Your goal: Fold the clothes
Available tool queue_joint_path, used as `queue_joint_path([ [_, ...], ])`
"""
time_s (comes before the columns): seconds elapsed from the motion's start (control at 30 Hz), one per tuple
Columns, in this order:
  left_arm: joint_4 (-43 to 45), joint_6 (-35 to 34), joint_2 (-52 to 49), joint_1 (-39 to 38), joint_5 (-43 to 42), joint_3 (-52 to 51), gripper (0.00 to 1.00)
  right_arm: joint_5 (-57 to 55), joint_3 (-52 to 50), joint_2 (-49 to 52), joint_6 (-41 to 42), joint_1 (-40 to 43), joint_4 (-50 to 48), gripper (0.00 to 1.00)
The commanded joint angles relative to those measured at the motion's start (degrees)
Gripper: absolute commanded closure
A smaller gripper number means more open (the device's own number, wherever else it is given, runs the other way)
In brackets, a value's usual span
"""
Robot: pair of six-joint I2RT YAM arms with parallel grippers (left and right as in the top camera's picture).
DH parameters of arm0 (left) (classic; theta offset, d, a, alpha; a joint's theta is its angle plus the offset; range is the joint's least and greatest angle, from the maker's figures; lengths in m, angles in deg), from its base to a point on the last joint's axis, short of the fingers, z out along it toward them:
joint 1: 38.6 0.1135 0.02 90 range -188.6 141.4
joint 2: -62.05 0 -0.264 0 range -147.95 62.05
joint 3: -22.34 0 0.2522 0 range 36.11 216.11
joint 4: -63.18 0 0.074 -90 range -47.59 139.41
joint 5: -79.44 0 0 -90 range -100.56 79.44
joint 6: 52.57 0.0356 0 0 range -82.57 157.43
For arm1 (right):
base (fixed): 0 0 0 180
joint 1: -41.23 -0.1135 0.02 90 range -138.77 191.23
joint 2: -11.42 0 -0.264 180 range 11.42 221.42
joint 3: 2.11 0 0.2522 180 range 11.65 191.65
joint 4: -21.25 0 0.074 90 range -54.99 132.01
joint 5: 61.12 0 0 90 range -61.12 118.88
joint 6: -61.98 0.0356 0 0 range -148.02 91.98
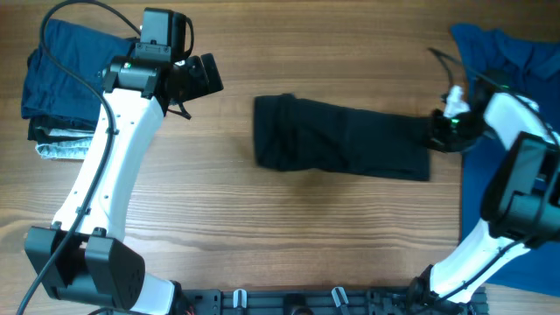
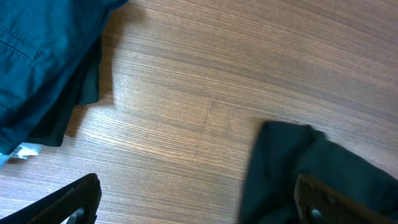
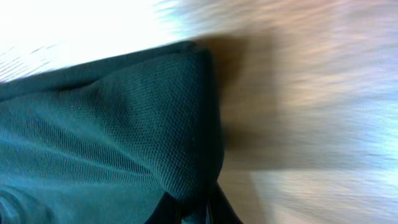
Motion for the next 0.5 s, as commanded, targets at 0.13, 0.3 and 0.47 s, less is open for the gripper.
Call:
queue_joint_path([
  [0.13,-0.04,-0.28,-0.31,0.15,0.79,-0.13,0.00,1.20,14.29,-0.26,-2.23,7.32,13.64,0.96],
  [0.3,-0.04,-0.28,-0.31,0.15,0.79,-0.13,0.00,1.31,22.73,-2.73,-1.95,1.88,24.70,0.95],
  [0.47,-0.04,-0.31,-0.31,0.15,0.79,-0.13,0.00,5.57,22.73,-7.02,2.47,-5.51,26.86,0.94],
])
